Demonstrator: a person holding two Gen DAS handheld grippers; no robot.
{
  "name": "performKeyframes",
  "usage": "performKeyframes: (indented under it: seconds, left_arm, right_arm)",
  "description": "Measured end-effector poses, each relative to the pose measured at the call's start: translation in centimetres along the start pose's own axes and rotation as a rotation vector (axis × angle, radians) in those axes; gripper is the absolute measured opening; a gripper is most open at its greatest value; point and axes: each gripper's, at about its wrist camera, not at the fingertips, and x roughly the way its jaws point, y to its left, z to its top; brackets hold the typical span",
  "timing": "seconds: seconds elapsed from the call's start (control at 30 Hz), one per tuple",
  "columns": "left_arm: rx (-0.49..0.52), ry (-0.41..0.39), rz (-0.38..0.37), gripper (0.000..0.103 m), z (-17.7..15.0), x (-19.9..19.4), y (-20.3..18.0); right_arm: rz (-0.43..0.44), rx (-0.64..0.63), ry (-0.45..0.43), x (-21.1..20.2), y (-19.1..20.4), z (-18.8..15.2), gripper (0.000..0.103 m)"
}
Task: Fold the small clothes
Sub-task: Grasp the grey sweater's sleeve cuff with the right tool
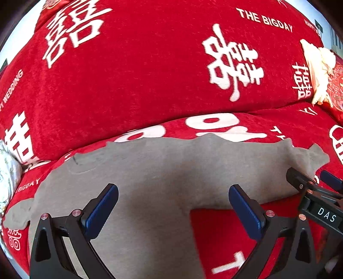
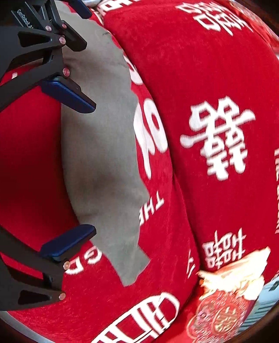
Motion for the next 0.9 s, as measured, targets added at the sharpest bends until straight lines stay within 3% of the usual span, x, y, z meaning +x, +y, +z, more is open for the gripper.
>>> performKeyframes:
  seconds: [0.33, 0.47, 0.63, 0.67, 0.7, 0.77, 0.83, 0.9]
  left_arm:
    - [0.04, 0.027, -0.026, 0.103, 0.8, 1.7, -3.5]
    - [0.044, 0.036, -0.029, 0.103, 0.7, 2.1, -3.9]
    - [0.039, 0.035, -0.025, 0.103, 0.6, 2.2, -3.7]
    - [0.039, 0.035, -0.022, 0.103, 0.5, 2.3, -3.6]
    - [0.041, 0.036, -0.02, 0.103, 0.5, 2.3, -3.6]
    - [0.041, 0.04, -0.011, 0.103, 0.4, 2.5, -3.4]
    - [0.033, 0.045, -0.007, 0.103, 0.4, 2.5, -3.2]
    - [0.023, 0.049, -0.007, 0.103, 0.4, 2.6, -3.0]
  right_arm:
    - [-0.033, 0.202, 0.067, 3.3, -7.1, 1.3, 0.103]
    - [0.048, 0.323, 0.104, 5.1, -9.3, 1.6, 0.102]
    - [0.125, 0.404, 0.101, 7.2, -11.5, 3.0, 0.094]
    - [0.146, 0.415, 0.1, 7.6, -11.9, 3.3, 0.084]
    - [0.157, 0.416, 0.103, 7.8, -12.1, 3.5, 0.06]
    - [0.179, 0.418, 0.139, 8.6, -12.5, 3.5, 0.026]
    - [0.198, 0.432, 0.133, 8.3, -12.8, 3.5, 0.016]
    - [0.173, 0.395, 0.093, 7.1, -12.3, 3.9, 0.013]
